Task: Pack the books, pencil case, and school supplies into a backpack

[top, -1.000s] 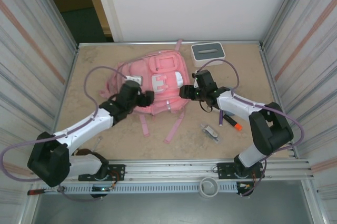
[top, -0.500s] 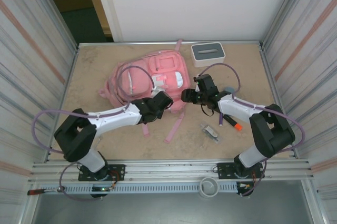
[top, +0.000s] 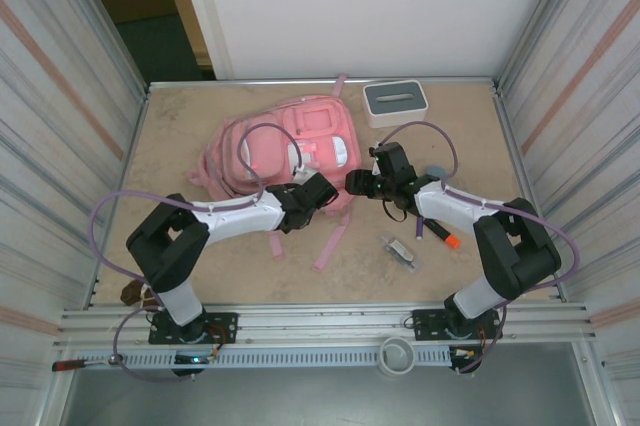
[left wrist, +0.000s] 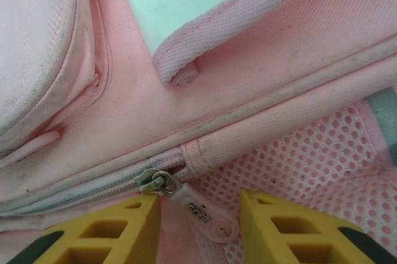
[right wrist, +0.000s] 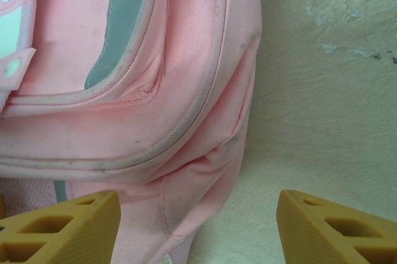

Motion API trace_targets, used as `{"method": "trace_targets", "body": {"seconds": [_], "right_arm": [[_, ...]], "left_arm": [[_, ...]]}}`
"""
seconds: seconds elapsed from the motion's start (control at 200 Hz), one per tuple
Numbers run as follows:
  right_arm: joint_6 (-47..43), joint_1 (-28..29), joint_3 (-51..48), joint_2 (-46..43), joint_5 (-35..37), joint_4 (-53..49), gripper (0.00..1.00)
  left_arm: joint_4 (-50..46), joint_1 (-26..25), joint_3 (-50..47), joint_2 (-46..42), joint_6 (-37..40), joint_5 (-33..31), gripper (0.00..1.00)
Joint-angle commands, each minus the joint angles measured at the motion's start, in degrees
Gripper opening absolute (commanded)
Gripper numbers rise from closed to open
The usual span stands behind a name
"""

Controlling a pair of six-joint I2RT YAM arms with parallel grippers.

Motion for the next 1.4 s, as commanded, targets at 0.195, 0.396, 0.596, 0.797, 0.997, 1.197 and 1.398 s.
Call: {"method": "trace_targets", "body": {"seconds": [0.195,0.396,0.596,0.797,0.997,1.197,1.398], "right_arm": [[1.07,-0.3,-0.5,0.01,-1.14,1.22,0.66],[1.25,-0.3,-0.51,0.06,-1.26,1.47,0.66],[1.43,-0.3,-0.42,0.42,-1.58,1.57,0.66],[1.74,-0.29,-0.59,0.55,-1.75,1.83,0.66],[1.78,-0.21,-0.68,0.73,-1.93,1.92,0.66],[1.87,-0.21,-0.51,0.94,-1.96,1.84,0.66],[1.95,-0.21,-0.25,1.16,-1.93,1.75,0.66]], "left_arm": [[-1.62,0.03,-0.34,0.11,-1.1,-3.48,0.32],[-0.46,0.03,-1.32,-0.73,-0.56,-3.0,0.28],[0.32,0.0,-0.98,0.58,0.05,-1.51,0.26],[0.6,0.05,-0.35,2.25,0.66,-1.24,0.28],[1.03,0.11,0.3,4.24,0.85,-0.53,0.28],[2.27,0.11,-0.11,3.14,1.61,-0.08,0.21],[4.79,0.11,-1.92,-0.11,2.24,1.92,0.14]]}}
